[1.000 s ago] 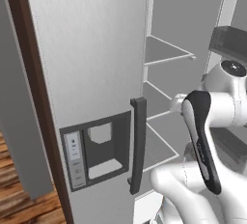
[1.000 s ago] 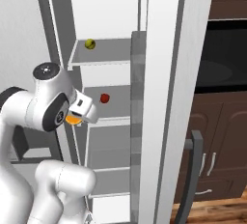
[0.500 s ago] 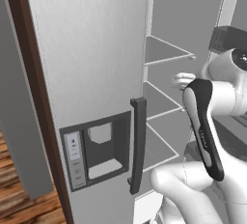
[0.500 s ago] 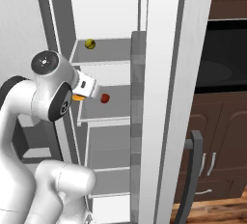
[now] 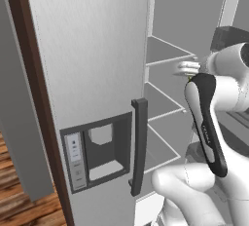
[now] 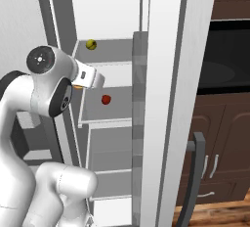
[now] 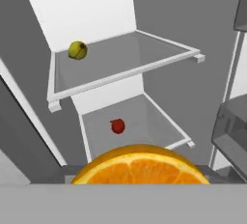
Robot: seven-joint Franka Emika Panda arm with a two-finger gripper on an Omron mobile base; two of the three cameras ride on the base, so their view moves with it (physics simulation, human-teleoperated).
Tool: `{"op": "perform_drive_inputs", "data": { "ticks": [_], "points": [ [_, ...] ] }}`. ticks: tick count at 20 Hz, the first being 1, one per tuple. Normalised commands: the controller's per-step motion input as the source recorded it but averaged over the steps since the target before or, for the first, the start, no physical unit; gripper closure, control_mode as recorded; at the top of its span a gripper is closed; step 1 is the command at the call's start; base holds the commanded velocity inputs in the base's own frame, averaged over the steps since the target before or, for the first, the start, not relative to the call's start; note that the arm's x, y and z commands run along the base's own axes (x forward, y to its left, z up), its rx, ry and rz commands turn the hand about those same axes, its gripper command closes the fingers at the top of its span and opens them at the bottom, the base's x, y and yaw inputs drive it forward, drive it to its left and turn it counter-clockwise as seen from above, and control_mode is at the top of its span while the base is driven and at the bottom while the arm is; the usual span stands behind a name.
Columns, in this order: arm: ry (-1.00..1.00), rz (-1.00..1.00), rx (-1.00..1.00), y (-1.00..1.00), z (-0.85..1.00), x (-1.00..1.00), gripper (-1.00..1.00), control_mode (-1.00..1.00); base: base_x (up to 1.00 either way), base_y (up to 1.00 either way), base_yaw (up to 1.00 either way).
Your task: Place the orange in the correct fridge rack based on whether it is a fruit or vegetable. Finally, close the fridge door.
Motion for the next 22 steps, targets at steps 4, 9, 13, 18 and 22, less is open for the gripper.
{"op": "perform_drive_inputs", "data": {
  "ticks": [4, 9, 13, 18, 22],
  "points": [
    [-0.08, 0.0, 0.0, 0.0, 0.33, 0.25, 1.0, -1.0, 0.0, 0.0, 0.0],
    [-0.07, 0.0, 0.0, -0.06, 0.3, 0.47, 1.0, -1.0, 0.0, 0.0, 0.0],
    [0.0, 0.0, 0.0, -0.2, 0.13, 0.57, 1.0, -1.0, 0.0, 0.0, 0.0],
    [0.0, 0.02, 0.0, -0.09, 0.0, 0.42, 1.0, -1.0, 0.0, 0.0, 0.0],
    [0.01, 0.0, 0.0, 0.03, 0.0, 0.11, 1.0, -1.0, 0.0, 0.0, 0.0]
  ]
}}
